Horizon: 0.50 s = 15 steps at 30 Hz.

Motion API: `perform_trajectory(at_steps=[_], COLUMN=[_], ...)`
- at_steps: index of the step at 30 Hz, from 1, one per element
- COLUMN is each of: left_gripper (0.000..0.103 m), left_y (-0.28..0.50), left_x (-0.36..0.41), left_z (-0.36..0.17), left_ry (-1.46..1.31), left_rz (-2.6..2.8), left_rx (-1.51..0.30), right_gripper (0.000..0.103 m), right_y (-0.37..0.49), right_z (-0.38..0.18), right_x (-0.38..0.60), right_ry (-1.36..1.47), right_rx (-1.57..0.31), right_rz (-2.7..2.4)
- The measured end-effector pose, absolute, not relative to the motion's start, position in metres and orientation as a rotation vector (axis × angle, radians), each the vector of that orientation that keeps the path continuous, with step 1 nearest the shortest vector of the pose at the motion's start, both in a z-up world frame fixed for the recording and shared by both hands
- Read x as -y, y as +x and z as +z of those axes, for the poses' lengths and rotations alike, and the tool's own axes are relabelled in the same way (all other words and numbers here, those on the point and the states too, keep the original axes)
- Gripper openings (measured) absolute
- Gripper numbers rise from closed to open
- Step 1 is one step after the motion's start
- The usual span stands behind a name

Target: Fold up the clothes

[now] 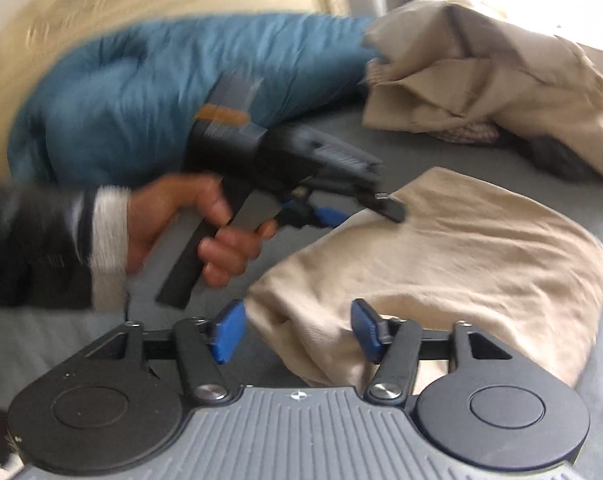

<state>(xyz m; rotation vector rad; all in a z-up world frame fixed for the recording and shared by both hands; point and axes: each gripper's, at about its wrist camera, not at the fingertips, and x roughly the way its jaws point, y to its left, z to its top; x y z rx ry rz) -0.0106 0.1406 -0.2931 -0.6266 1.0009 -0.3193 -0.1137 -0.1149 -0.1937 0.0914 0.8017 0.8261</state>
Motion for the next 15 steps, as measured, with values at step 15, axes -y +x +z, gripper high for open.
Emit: perform_trajectory(at_steps=[15], left_gripper=[0.089], left_y=[-0.004], left_x=[-0.145], left_z=[-0.319], left_ry=[-0.724], left_rz=[-0.418], left_rx=[-1.103], right_gripper=[0.074], right_y=[-0.064], right_z=[-0.313], right_x=[0.271], right_ry=[1.029], right_rx=[-1.115], right_rz=[0.298])
